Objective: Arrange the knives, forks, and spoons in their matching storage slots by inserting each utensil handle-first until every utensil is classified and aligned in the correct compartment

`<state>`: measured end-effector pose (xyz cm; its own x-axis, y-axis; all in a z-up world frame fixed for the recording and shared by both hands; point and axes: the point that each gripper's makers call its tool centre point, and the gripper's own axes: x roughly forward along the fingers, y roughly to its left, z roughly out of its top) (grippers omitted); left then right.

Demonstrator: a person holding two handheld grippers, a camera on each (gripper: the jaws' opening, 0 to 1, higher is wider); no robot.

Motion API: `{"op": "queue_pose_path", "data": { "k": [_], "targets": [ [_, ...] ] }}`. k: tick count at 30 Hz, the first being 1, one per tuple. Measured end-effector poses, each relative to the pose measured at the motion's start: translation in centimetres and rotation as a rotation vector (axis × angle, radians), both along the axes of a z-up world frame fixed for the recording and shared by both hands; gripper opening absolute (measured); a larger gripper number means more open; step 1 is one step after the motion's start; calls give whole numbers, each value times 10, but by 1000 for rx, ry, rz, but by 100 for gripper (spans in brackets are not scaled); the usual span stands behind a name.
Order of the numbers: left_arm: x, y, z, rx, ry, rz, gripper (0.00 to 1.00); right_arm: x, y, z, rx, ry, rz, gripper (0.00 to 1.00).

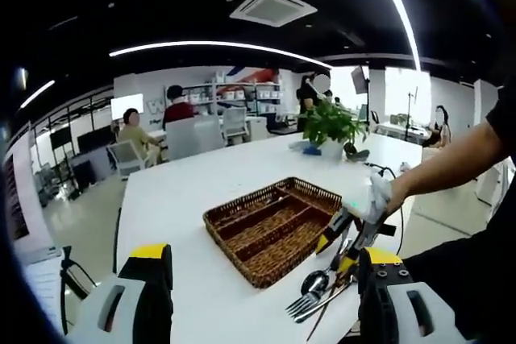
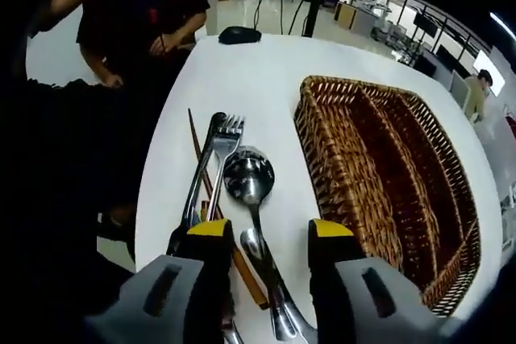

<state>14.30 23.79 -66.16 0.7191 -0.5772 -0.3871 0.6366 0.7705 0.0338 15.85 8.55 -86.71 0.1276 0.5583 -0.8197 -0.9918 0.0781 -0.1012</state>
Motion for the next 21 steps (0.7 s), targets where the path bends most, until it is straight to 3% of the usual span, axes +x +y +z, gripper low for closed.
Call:
{"op": "queue_pose_path", "data": {
  "k": [4,6,7,11,13,21],
  "targets": [
    [-1,3,0,-3,-2,6,100,1,3,-4,-7,3,15,31],
    [0,6,0,0,-4,19,100,0,3,-11,-42,-11,47,22],
    [0,6,0,1,-4,22,100,-2,14,-11,3,0,78,21],
    [-1,8,0,-2,-4,27,100,-7,14,-10,4,36,83,3],
    [-1,9,-1,0,-3,28,100,-4,16,-10,12,8,111,2],
    [-1,8,-1,-1,-4,27,100,-4,13,-14,-19,8,136,0]
  ]
}}
